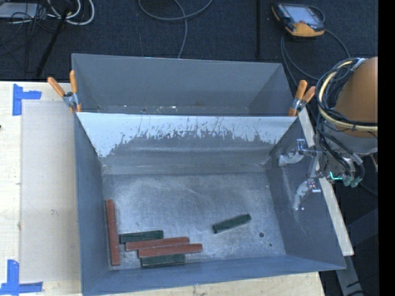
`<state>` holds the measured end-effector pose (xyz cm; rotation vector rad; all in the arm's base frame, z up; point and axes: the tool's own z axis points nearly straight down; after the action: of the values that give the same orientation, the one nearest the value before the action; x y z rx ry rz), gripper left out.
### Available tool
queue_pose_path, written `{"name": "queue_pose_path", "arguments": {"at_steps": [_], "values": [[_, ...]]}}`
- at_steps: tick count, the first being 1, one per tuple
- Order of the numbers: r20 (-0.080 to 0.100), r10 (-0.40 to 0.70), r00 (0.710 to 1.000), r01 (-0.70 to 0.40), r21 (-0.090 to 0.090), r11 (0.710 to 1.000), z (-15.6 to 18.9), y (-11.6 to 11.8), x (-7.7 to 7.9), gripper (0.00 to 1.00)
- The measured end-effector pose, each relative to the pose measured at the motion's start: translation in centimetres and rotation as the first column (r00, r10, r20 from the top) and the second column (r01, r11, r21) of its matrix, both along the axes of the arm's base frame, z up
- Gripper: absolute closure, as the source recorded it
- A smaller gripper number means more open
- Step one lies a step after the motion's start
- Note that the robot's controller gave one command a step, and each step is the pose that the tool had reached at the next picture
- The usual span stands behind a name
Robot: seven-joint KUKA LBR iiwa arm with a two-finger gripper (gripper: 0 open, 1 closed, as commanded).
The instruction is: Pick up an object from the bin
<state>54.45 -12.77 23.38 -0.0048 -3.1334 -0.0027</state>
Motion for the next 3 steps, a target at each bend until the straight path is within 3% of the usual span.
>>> {"name": "queue_pose_path", "arguments": {"at_steps": [1,2,3], "values": [[0.008,0.005,1.000,-0.005,-0.001,1.000,0.5,0.1,0.2,0.00],[0.010,0.128,0.992,-0.128,-0.002,0.992,-4.9,2.4,-1.2,0.00],[0.007,0.128,0.992,-0.128,-0.001,0.992,-7.3,8.1,-3.2,0.00]]}}
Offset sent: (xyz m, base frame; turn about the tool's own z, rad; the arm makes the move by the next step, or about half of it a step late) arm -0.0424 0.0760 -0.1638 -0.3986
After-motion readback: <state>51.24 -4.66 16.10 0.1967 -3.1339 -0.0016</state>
